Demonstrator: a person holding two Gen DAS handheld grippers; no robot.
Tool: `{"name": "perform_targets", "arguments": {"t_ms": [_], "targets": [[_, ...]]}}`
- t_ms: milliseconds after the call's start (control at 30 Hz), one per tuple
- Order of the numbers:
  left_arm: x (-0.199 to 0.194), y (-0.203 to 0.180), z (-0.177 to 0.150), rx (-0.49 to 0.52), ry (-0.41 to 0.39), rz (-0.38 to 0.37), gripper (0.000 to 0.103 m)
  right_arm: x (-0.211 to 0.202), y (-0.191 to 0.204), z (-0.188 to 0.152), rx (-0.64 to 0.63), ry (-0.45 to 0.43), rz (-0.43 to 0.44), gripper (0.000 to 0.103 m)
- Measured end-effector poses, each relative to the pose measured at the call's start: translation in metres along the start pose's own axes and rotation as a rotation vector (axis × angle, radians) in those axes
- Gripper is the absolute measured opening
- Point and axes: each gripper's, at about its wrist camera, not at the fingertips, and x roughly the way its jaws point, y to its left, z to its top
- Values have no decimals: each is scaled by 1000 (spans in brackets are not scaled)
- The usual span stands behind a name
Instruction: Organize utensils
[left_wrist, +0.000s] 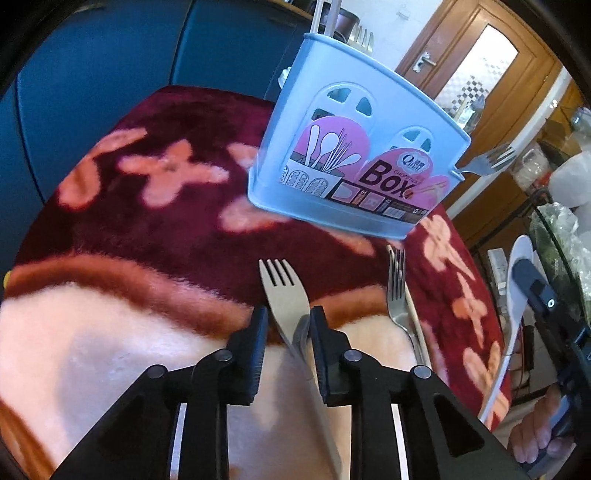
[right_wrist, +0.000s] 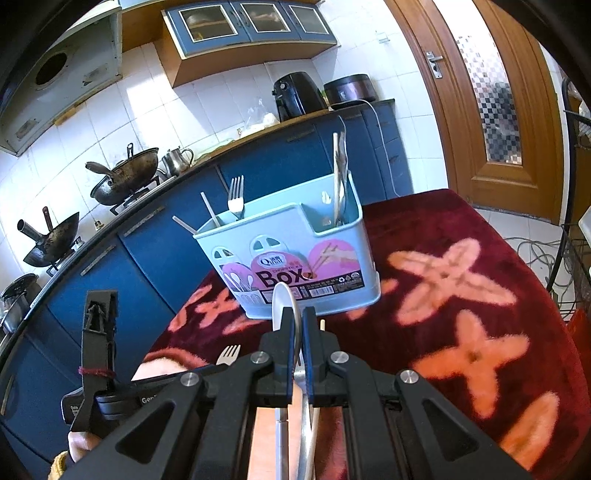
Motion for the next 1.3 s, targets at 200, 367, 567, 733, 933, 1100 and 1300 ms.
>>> {"name": "perform_targets", "arguments": {"t_ms": [200,367,567,733,933,1100,1300], "targets": [[6,0,7,0,-6,-25,24,5,-3,-3,1,15,-4,6],[11,-1,13,-3,1,-65,23,9,-3,-6,-6,22,-10,6],[20,-10,18,30,15,-62,6,13,-3,-8,-8,33,-10,6],[13,-13,15,35,-18,-75,4,10,-2,-7,-15,19,-9,6],[-23,-24,16,55,-134,-99,4,0,6,4,-40,-33,-10,6],[-58,-41,25,103,-255,-109,4,-7,14,19,-71,-75,-11,6],[-82,-60,45,168,-359,-84,4,-11,25,46,-112,-139,-12,6]]}}
